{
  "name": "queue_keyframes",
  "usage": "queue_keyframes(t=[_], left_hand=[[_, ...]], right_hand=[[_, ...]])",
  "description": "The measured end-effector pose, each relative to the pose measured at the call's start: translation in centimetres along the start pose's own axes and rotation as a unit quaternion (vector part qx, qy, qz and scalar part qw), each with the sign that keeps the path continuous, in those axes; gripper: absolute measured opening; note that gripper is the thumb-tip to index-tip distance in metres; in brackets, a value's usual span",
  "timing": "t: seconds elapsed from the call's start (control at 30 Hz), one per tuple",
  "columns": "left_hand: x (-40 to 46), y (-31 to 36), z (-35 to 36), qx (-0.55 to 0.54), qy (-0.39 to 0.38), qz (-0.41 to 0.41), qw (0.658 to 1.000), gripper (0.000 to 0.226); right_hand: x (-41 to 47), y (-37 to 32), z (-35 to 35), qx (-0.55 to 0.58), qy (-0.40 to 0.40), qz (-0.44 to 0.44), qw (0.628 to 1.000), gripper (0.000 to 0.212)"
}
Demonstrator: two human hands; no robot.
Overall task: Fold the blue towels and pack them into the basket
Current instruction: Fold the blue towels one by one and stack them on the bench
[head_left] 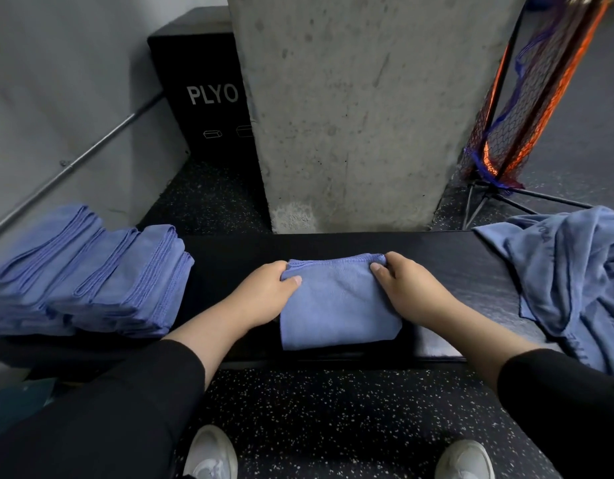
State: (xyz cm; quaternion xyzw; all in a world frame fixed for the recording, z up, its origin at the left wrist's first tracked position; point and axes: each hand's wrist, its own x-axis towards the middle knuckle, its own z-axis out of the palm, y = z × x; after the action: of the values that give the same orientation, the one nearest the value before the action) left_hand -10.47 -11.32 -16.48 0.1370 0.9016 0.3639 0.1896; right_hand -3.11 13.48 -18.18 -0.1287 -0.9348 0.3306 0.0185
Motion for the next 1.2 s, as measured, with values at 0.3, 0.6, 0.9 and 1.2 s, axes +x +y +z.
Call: queue_keyframes(t=[0.3,0.6,0.9,1.2], left_hand=[[2.1,0.7,0.4,0.183,0.171,0.054,0.967,0.023],[0.1,-1.3,3.6,0.346,0.003,0.216,0.913,0.054],[0.0,-1.5,4.1,0.352,-0.011,0.168,0.921,0.058],[0.1,-1.6,4.2,0.347,-0.016,0.149,0.926,0.059]], right_hand=[[2.7,0.0,1.3,-0.040,0.075,0.061,0.994,0.035],[-0.5,-0.2,0.6,-0.049,0.086,0.010,0.995,0.034],[-3.1,0.4,-0.4,0.034,-0.047,-0.017,0.998,0.034],[-2.6,1.1,-0.4,0.084,-0.025,0.044,0.995,0.026]])
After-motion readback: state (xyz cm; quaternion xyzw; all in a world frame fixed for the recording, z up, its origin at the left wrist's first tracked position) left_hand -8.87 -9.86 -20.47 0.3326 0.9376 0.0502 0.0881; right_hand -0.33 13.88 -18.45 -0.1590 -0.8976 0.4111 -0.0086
